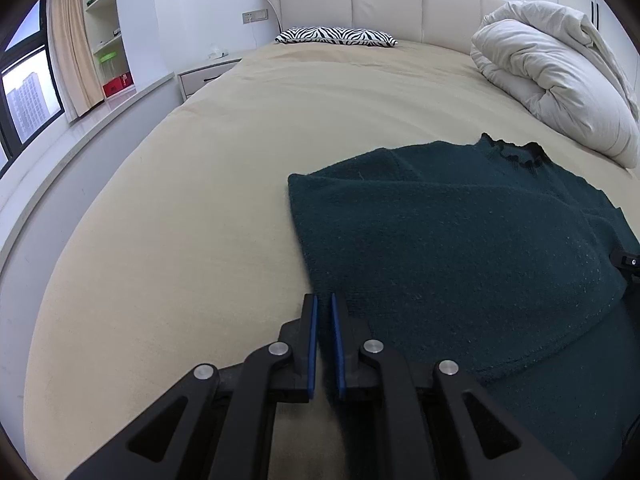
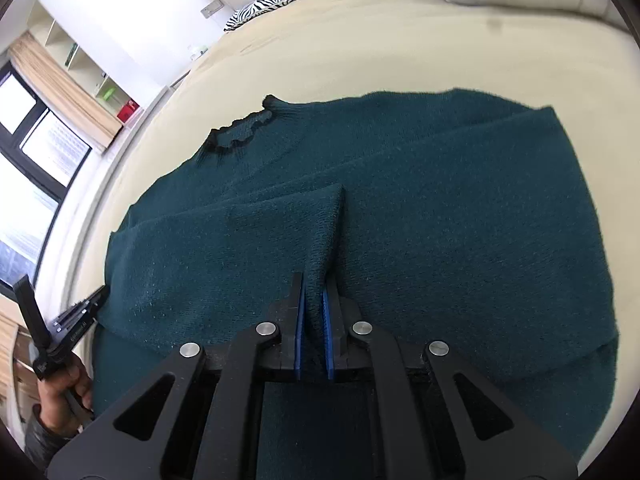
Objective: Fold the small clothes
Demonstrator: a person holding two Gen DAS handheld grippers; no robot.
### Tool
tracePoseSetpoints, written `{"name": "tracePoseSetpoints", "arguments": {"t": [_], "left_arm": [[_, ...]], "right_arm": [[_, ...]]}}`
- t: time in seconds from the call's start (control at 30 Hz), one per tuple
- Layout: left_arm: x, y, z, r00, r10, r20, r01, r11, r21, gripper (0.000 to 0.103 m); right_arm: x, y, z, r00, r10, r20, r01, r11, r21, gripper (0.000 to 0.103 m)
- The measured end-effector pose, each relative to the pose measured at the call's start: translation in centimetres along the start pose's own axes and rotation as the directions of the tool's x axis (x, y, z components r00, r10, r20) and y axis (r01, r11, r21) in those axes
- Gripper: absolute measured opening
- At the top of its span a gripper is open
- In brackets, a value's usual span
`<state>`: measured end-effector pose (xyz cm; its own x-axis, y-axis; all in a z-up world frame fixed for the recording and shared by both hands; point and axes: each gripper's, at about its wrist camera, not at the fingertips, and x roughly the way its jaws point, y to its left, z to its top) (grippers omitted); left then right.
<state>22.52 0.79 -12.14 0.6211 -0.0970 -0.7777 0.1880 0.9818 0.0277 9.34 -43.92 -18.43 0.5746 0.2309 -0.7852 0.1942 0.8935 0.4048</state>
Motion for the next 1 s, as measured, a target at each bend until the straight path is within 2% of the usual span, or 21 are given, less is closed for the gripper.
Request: {"name": "tracePoseSetpoints", "arguments": {"t": [0.13,0.17,0.2,0.23,0.3,0.33,0.37,0.47,0.53,0.6,0.73,0.87,0.97,1.0], "left_arm": [[-0.2,0.4,-0.1,1.0,-0.021,0.017,0.021,1.0,-0.018,0.014],[-0.5,0.8,0.0,0.999,-0.042,0.022,0.043,0.998,-0.036,0.016],[-0.9,1.3,0.0,0.998,-0.057,0.021,0.058,0.997,-0.058,0.023],[-1.7,1.9,-0.1,0.998,-0.065,0.021,0.066,0.994,-0.089,0.031],[-3.8,2.5,-0.6,0.998,-0.044,0.038,0.048,0.992,-0.115,0.035],[-5.2,2.7,-1.2,0.998,-0.04,0.048,0.045,0.993,-0.112,0.035],[-6.5,2.9,-2.0,0.997,-0.056,0.05,0.062,0.992,-0.114,0.036],[-9.8,3.4,-5.0,0.991,-0.133,0.027,0.136,0.98,-0.147,0.056],[-12.0,3.7,-7.7,0.982,-0.189,0.008,0.188,0.967,-0.174,0.065],[-13.6,4.1,-10.5,0.968,-0.249,-0.018,0.239,0.946,-0.219,0.066],[-15.9,5.1,-16.2,0.921,-0.379,-0.091,0.327,0.879,-0.345,0.066],[-18.2,4.2,-19.5,0.889,-0.437,-0.134,0.369,0.86,-0.354,0.065],[-18.8,3.3,-21.0,0.863,-0.476,-0.172,0.398,0.848,-0.35,0.062],[-18.9,3.2,-21.3,0.856,-0.483,-0.182,0.402,0.845,-0.353,0.057]], "right_arm": [[0.5,-0.8,-0.2,0.999,0.036,-0.003,-0.036,0.999,0.004,0.006],[0.2,-1.0,-0.3,0.999,0.046,0.002,-0.046,0.999,0.013,0.006],[-0.4,-1.2,-0.6,0.999,0.051,0.007,-0.051,0.998,0.028,0.006],[-0.9,-1.3,-0.9,0.999,0.044,0.012,-0.044,0.998,0.037,0.01],[-2.9,-1.8,-1.9,0.999,0.006,0.033,-0.008,0.998,0.061,0.019],[-4.5,-2.2,-2.8,0.998,-0.006,0.056,0.002,0.997,0.077,0.03],[-5.6,-2.7,-3.4,0.997,-0.01,0.079,0.003,0.996,0.086,0.04],[-10.6,-4.4,-6.7,0.989,-0.011,0.15,-0.006,0.994,0.109,0.057],[-13.3,-5.4,-9.1,0.989,0.001,0.15,-0.02,0.992,0.123,0.061],[-15.5,-6.0,-11.7,0.991,0.021,0.129,-0.038,0.991,0.128,0.061],[-18.9,-6.7,-16.8,0.995,0.063,0.072,-0.072,0.99,0.125,0.061],[-21.0,-7.6,-20.3,0.995,0.083,0.047,-0.089,0.982,0.166,0.061],[-22.3,-8.8,-22.2,0.993,0.112,0.038,-0.118,0.97,0.21,0.061],[-22.5,-9.1,-22.8,0.992,0.12,0.031,-0.124,0.966,0.226,0.061]]}}
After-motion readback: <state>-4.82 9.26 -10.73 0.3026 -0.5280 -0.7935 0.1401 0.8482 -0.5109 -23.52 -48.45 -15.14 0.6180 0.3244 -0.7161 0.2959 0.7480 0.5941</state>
